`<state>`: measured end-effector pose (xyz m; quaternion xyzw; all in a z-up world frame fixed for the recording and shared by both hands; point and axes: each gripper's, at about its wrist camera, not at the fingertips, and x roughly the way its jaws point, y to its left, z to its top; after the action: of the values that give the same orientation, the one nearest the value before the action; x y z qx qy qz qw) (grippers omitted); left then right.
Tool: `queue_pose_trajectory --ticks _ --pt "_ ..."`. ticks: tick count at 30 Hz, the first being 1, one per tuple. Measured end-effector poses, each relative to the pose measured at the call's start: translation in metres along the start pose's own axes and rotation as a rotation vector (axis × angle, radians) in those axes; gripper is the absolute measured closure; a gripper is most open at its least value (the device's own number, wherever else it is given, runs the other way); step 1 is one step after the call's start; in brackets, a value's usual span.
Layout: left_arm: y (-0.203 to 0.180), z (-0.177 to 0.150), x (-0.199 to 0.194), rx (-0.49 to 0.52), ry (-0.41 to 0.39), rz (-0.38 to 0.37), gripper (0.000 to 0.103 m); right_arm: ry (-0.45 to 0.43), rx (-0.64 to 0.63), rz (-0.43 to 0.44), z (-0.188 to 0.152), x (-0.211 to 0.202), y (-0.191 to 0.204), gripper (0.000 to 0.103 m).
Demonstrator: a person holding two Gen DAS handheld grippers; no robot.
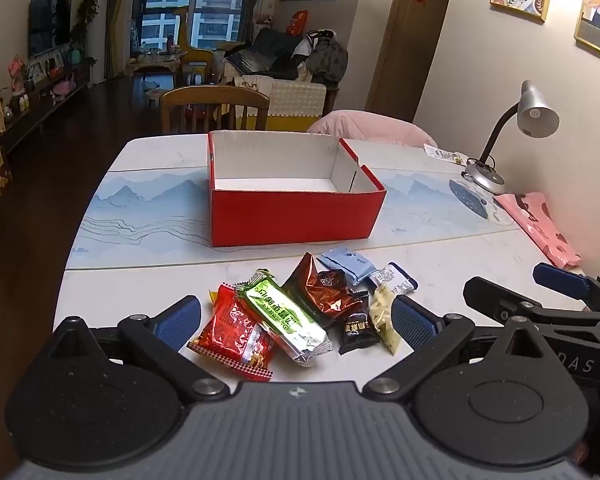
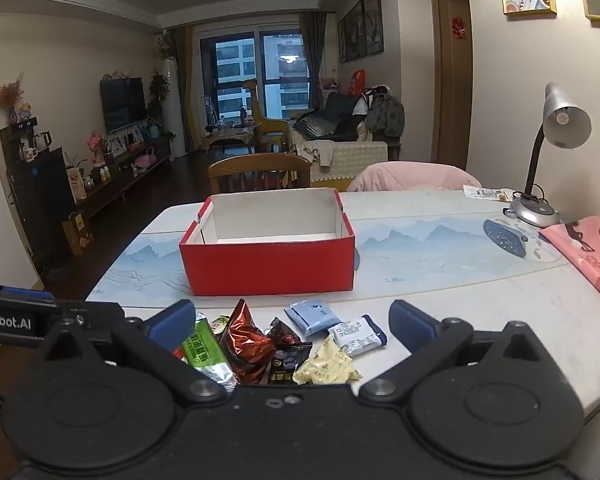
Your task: Organize snacks
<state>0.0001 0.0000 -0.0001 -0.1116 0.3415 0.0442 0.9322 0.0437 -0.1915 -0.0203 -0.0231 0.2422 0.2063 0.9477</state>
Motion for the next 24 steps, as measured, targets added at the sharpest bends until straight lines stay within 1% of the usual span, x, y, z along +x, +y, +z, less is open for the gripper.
queue_pose_trajectory --ticks 3,5,10,13,16,19,24 --pt "-0.002 -0.001 0.000 0.022 -0.013 0.019 0.001 0.007 0.003 0.006 0.000 -0.001 0.000 0.000" --pt "-0.001 0.000 0.001 0.014 -0.005 0.012 0.001 0.019 0.025 0.012 0.001 0.001 -0.003 0.000" --pt "0.000 -0.007 -0.001 0.006 -0.002 0.019 0.001 0.012 0.018 0.011 0.000 0.000 -0.002 0.000" --pt "-0.001 -0.004 0.003 0.011 -0.004 0.022 0.001 0.009 0.017 0.001 -0.004 0.003 -0.003 0.000" --pt "-0.003 -0.003 -0.001 0.013 -0.002 0.021 0.001 0.012 0.019 -0.001 -0.006 -0.003 -0.001 0.000" --pt "-0.006 -0.002 -0.004 0.020 -0.002 0.024 0.001 0.013 0.021 0.004 -0.007 -0.001 -0.003 0.000" --pt "-0.007 -0.002 -0.006 0.020 -0.003 0.023 0.001 0.019 0.023 -0.007 -0.003 -0.010 -0.005 0.000"
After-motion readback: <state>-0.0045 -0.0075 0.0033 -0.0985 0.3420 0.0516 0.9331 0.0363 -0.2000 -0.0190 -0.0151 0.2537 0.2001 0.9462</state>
